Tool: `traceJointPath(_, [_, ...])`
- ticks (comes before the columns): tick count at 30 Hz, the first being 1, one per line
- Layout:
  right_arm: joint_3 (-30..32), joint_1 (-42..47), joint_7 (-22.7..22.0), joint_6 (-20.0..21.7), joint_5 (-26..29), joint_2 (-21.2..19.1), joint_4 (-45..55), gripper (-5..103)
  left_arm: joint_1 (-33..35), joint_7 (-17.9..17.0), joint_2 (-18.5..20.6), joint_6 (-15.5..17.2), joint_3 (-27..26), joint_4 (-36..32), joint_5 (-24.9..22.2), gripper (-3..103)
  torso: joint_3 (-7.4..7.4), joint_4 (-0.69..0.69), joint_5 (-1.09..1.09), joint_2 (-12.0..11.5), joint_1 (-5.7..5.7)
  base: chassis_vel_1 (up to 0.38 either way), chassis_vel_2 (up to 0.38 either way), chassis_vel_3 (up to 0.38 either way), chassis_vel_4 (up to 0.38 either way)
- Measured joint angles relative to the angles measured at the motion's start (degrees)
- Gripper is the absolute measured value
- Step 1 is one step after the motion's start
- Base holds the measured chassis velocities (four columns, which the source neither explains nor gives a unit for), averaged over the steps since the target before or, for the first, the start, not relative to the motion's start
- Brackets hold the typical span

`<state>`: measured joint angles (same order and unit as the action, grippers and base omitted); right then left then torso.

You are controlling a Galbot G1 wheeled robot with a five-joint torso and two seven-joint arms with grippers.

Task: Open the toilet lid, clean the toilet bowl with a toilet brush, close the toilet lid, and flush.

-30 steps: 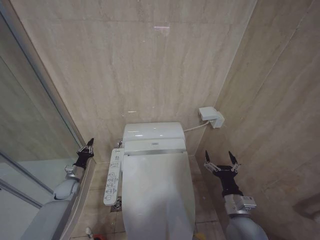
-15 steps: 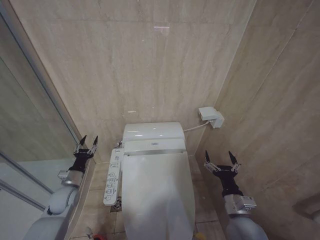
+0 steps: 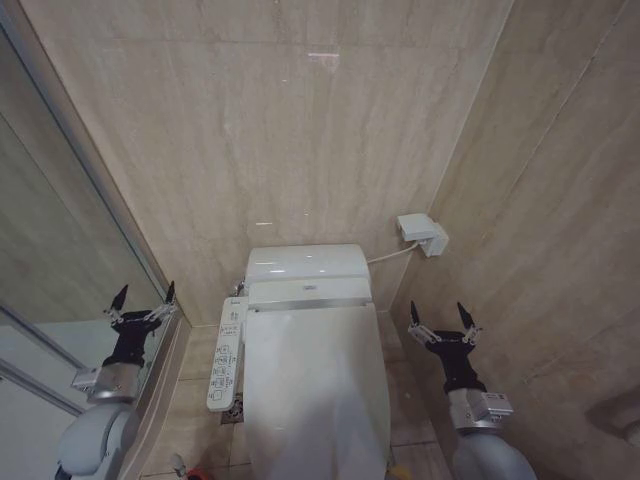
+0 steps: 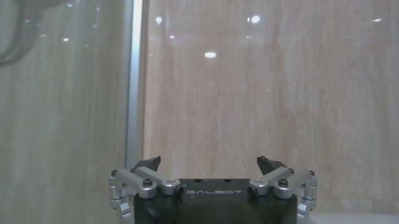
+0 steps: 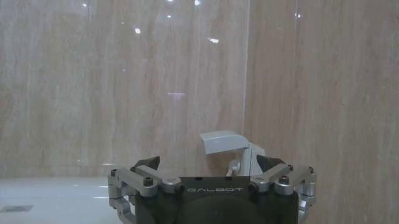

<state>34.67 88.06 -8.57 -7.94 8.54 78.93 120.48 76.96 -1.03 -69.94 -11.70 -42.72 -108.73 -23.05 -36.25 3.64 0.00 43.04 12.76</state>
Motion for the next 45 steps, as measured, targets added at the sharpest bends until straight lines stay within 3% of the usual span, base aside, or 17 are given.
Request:
traceJointPath(21, [0.0, 0.0, 0.0, 0.0, 0.0, 0.0, 0.0, 100, 11.1, -2.5, -4.1, 0.6, 0.2, -10.5, -0.3, 100, 0.00, 0.01, 0.00, 0.0, 0.00, 0.000, 0.000, 0.000, 0.000])
traceJointPath(36, [0.0, 0.0, 0.0, 0.0, 0.0, 0.0, 0.0, 100, 13.5, -2.1, -4.1, 0.3, -0.9, -12.6, -2.3, 100, 0.00, 0.00, 0.00, 0.0, 0.00, 0.000, 0.000, 0.000, 0.000])
traceJointPath(45, [0.0, 0.0, 0.0, 0.0, 0.0, 0.0, 0.0, 100, 15.1, -2.7, -4.5, 2.1, 0.0, -14.1, 0.0, 100, 0.00, 0.00, 0.00, 0.0, 0.00, 0.000, 0.000, 0.000, 0.000])
